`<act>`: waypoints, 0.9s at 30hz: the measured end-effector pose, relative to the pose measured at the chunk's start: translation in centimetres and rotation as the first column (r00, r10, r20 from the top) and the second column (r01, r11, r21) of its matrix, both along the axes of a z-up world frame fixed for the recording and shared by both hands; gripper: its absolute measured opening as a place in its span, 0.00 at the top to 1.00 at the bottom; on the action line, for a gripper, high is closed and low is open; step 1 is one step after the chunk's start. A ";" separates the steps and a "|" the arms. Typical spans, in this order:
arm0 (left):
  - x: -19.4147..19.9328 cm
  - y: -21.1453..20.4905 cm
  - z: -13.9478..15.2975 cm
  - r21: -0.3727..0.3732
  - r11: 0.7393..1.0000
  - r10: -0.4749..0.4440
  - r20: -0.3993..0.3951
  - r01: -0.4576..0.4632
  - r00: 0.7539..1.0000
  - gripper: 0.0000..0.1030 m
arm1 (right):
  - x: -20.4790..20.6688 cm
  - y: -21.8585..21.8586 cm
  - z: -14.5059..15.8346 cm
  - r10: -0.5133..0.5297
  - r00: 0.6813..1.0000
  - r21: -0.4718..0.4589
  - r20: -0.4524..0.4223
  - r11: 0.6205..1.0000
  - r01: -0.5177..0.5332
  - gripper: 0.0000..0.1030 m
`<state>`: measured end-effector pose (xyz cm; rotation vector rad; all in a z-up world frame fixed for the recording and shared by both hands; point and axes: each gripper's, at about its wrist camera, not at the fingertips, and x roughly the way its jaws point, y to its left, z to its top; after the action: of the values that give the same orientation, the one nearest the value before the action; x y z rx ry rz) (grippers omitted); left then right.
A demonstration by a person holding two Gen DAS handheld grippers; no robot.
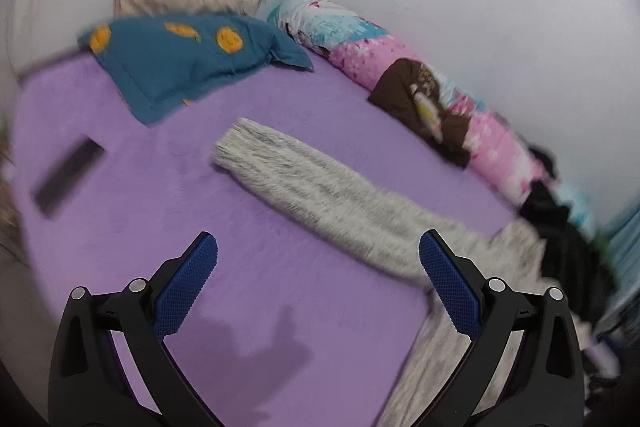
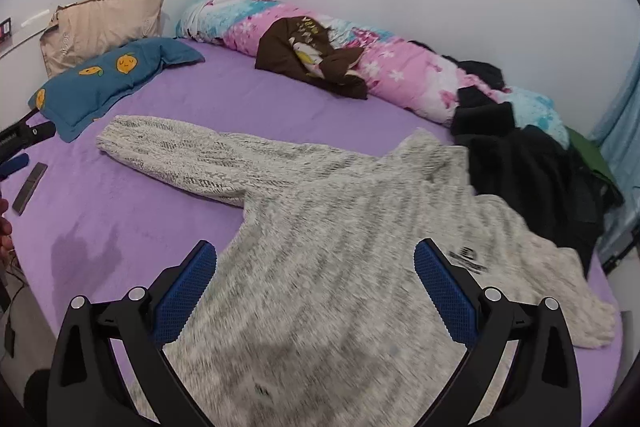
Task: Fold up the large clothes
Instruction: 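Grasp the cuff of the hoodie sleeve with the left gripper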
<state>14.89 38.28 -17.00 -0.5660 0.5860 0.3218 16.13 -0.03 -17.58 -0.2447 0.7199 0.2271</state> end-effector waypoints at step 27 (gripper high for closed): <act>17.0 19.1 -17.2 -0.495 0.863 0.142 0.043 -0.102 0.989 0.06 | 15.3 5.2 -15.7 -0.106 0.993 0.009 -0.045 0.994 0.107 0.06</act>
<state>31.89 57.37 -34.25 -1.1099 0.5576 0.2668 31.39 5.13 -33.25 -0.1902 0.7730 0.1350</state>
